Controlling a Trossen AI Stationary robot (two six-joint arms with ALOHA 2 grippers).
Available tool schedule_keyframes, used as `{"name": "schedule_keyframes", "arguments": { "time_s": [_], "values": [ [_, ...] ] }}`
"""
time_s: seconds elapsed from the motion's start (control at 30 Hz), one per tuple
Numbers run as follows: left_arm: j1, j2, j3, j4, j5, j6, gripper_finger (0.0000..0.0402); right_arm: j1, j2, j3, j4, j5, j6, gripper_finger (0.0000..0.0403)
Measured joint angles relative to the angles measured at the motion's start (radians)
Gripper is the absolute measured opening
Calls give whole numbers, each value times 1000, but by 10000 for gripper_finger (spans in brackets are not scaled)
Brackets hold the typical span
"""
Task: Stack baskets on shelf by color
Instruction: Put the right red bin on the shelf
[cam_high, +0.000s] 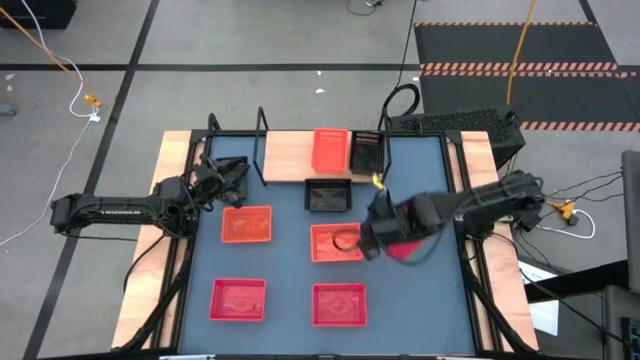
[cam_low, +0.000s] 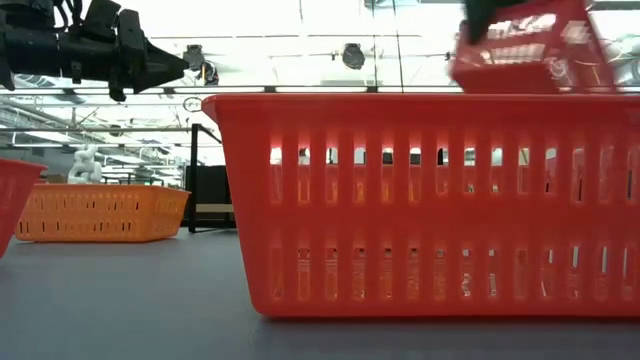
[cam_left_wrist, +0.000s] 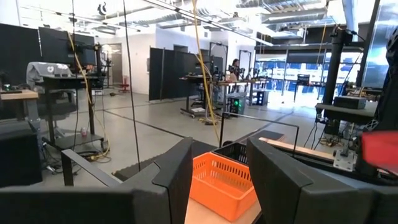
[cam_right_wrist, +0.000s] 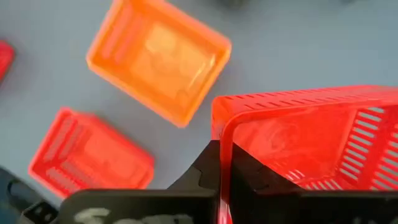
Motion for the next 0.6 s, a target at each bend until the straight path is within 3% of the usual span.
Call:
{"name": "schedule_keyframes", "arguments": {
  "time_s": [0.23, 0.37, 0.5, 0.6],
  "values": [
    [0, 0, 0, 9, 0, -2, 152, -147, 174, 344, -110, 168, -413, 1],
    [0, 0, 0, 8, 0, -2, 152, -210, 281, 511, -89, 286, -707, 1],
    [0, 0, 0, -1, 0, -4, 152, -273, 330, 539, 152, 427, -1072, 1],
    [0, 0, 0, -19, 0, -7, 152, -329, 366, 524, 429, 389, -1308, 1]
  ]
}}
